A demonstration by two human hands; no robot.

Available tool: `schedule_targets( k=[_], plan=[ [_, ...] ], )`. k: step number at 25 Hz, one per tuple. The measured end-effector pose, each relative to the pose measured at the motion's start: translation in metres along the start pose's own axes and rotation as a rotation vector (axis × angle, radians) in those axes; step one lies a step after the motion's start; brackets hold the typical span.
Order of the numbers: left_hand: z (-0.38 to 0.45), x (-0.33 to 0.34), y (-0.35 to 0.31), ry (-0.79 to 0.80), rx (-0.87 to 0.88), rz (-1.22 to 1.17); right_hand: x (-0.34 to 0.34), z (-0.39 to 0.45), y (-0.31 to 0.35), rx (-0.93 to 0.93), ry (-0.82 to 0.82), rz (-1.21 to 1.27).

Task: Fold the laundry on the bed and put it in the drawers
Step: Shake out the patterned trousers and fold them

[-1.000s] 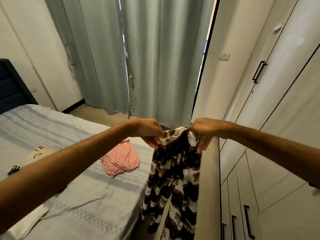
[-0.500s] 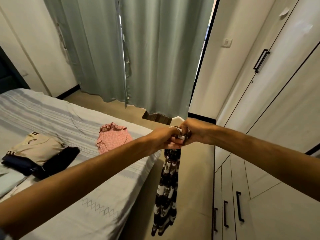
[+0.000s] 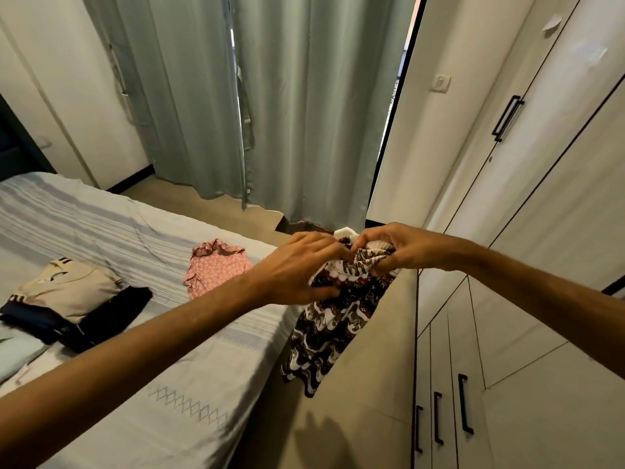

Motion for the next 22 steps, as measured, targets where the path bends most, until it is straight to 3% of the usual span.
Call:
schedule_targets(
  k=[2, 7, 13, 19, 22],
  plan=[
    [0.005, 0.016, -0.002, 0.111, 0.028, 0.183, -0.005, -0.007, 0.006, -0.022, 0.044, -0.081],
    [0.025, 0.021, -0.009, 0.213, 0.100, 0.233, -0.008, -0.016, -0.001, -0.014, 0.046, -0.471],
    [0.058, -0.015, 0.002, 0.253, 0.134, 0.235, -0.012, -0.015, -0.011, 0.010, -0.154, -0.603],
    [0.084, -0.029, 0.033, 0.385, 0.213, 0.457, -0.028, 0.017, -0.035, -0.026, -0.151, -0.760],
    [0.094, -0.029, 0.061, 0.319, 0.190, 0.594, -0.047, 0.043, -0.048, -0.020, -0.176, -0.784]
  ],
)
Point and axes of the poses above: each hand's wrist, its own z-axis towards the middle knuckle, its own x-axis out of the palm, y = z × x, the point moved 4 cm from there along z, towards the middle knuckle, and after that the axes turned 3 degrees about y, right-handed, at the moved point
